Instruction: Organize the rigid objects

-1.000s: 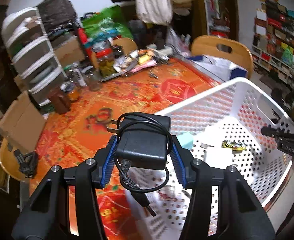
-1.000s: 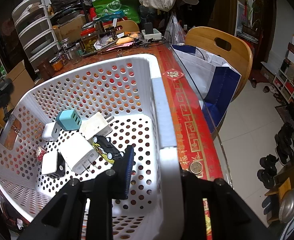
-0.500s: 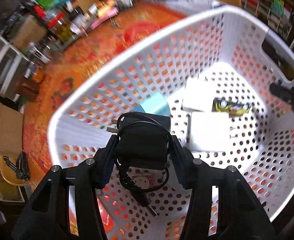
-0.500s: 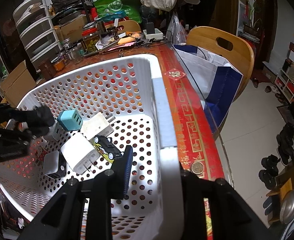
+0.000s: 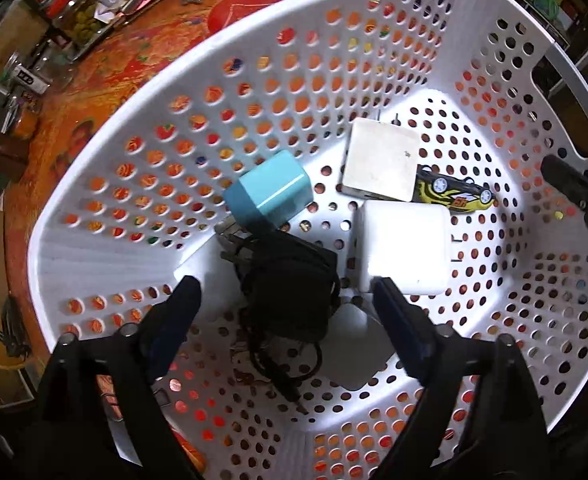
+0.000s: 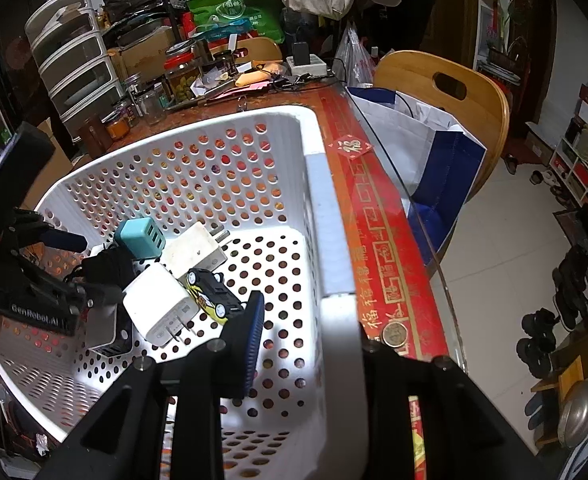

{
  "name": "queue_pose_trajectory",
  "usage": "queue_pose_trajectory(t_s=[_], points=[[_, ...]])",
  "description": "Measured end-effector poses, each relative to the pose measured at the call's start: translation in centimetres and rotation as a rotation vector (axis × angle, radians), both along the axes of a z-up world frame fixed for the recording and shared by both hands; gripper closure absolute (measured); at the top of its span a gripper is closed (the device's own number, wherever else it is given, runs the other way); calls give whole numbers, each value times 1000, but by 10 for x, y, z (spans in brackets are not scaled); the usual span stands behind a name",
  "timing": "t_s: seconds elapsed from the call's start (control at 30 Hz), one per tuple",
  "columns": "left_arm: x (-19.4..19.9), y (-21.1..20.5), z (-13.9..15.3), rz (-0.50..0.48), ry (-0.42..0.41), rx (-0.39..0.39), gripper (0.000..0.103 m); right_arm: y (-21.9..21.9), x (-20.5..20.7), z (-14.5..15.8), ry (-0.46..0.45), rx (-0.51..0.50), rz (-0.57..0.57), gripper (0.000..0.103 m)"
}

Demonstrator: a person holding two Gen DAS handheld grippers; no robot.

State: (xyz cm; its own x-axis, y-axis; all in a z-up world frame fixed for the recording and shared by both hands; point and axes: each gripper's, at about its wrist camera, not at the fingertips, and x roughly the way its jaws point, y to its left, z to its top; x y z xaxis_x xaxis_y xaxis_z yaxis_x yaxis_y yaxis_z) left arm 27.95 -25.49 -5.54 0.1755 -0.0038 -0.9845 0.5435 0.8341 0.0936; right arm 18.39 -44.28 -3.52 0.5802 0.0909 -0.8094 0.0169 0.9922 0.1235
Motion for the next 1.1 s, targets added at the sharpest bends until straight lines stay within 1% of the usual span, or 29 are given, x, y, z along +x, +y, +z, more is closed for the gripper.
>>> queue_pose_trajectory(t_s=[0.03,0.07,0.1,0.13,0.17,0.2,0.23,0.27,0.3,0.33,0.37,0.4,0.43,0.47,0.53,0.57,0.67,0.73,0.8,0.87,0.97,1.0,1.1], points=[[0,2,2,4,0,-23,12,1,0,0,5,-8,8,64],[0,4,8,11,-12,-53,12,1,0,1,16,-15,10,58],[0,8,17,15,-39,-88,12,1,-2,2,19,-22,5,57],[-3,9,26,16,-75,-105,12,3,-6,7,21,-47,-5,57],[-9,13,38,15,-141,-120,12,4,-14,14,12,-76,-22,55],[-19,20,55,17,-239,-132,11,5,-25,26,-19,-92,-41,47],[-32,29,71,20,-332,-150,8,5,-34,35,-52,-93,-51,41],[-45,39,87,26,-415,-181,2,5,-47,48,-102,-81,-64,26],[-62,53,104,37,-492,-229,0,5,-66,63,-172,-57,-82,12],[-80,70,120,49,-549,-295,0,6,-79,71,-218,-43,-94,7],[-97,87,132,61,-585,-360,0,9,-96,81,-279,-27,-107,1],[-115,103,141,68,-609,-422,0,16,-119,92,-351,-10,-118,0],[-129,113,146,73,-626,-455,0,22,-135,99,-400,0,-122,0],[-152,131,151,90,-662,-491,0,30,-154,104,-449,12,-129,0],[-191,157,155,138,-719,-497,0,49,-185,110,-519,33,-143,0],[-210,168,156,159,-741,-483,0,61,-200,111,-536,29,-144,0],[-262,193,157,201,-814,-425,0,104,-235,114,-522,-73,-121,0],[-291,199,156,199,-838,-393,0,130,-256,113,-519,-116,-75,0],[-322,199,152,165,-853,-381,0,147,-266,111,-504,-124,-26,0],[-344,197,146,142,-854,-391,0,155,-268,105,-483,-112,-5,0],[-350,177,133,147,-807,-421,0,162,-255,90,-402,-102,6,0],[-350,168,129,148,-793,-418,0,162,-251,84,-379,-101,6,0],[-333,149,114,157,-759,-405,0,152,-239,69,-337,-76,-5,0]])
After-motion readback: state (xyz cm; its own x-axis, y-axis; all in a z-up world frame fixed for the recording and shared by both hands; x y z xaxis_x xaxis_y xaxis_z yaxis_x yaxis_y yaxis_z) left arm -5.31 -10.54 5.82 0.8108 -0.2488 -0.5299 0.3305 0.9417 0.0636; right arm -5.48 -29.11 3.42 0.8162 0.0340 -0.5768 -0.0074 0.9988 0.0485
